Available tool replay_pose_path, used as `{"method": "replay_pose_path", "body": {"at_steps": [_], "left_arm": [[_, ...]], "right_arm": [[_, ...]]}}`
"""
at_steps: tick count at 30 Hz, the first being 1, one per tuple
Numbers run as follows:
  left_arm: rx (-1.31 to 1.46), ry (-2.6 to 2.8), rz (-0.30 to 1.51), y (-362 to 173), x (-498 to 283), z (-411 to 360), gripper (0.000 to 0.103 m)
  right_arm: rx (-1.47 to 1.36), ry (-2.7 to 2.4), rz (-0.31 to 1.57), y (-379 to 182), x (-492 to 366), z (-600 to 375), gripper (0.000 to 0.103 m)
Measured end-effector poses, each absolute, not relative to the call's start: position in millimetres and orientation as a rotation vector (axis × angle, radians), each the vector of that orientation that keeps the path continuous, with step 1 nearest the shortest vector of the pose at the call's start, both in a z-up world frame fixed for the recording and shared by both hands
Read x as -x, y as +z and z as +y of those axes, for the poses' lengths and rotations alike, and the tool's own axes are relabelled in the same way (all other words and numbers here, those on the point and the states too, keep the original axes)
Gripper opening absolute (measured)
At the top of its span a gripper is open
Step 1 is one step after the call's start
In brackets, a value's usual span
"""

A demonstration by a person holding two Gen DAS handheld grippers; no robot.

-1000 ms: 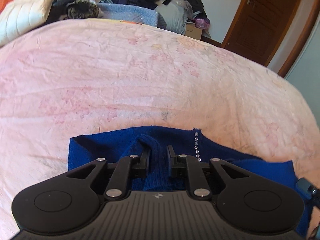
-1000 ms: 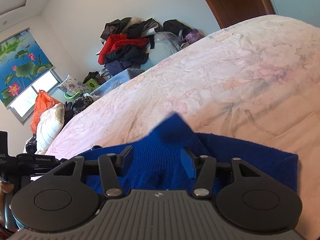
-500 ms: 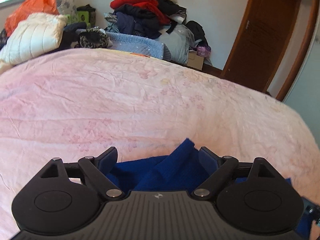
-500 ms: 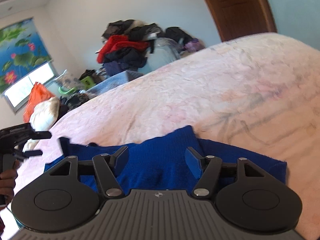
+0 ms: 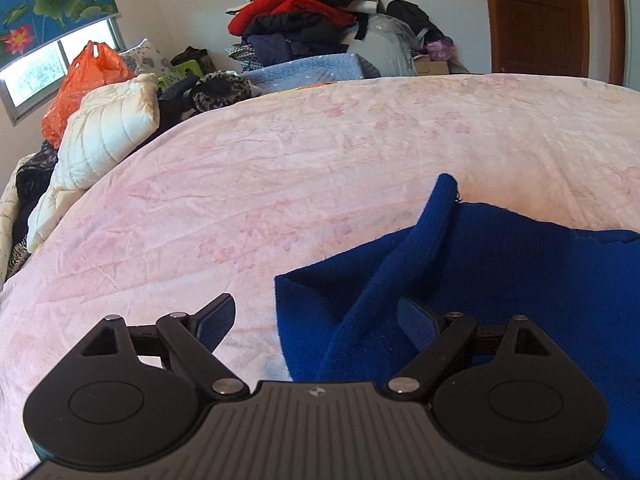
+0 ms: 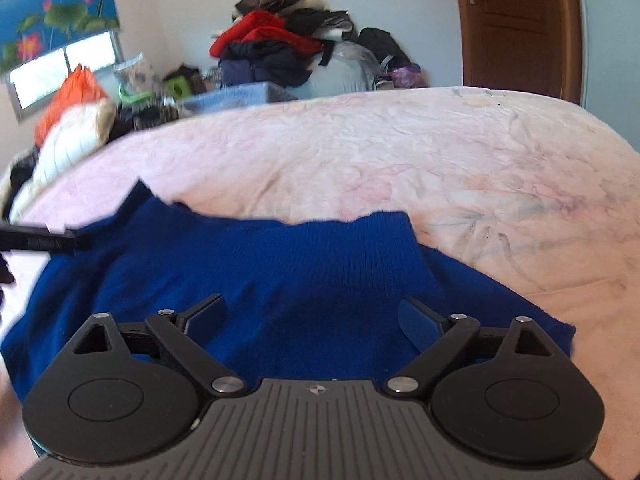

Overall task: Fold small clothes
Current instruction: 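Move both open grippers to the side edge of the folded sweater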

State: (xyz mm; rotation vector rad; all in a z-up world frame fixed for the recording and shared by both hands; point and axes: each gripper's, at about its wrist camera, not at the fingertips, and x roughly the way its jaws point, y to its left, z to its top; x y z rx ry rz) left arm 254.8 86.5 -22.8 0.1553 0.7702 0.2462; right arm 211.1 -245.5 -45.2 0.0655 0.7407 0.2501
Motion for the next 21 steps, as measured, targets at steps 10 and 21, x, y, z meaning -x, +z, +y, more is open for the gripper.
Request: {"method": "replay_pose_path", "body": {"at_steps": [10,21], "left_arm": [[-0.110,0.219,0.792,-26,-221,99,0.089],[-0.113,0.349,0.692,-48,-205,125,0.089]], "right_arm": [[-0.189,0.211,0.607,-24,-163,-278,0.095],[-0.289,0.263,0.583,-42,-156,-278,0.097]]}}
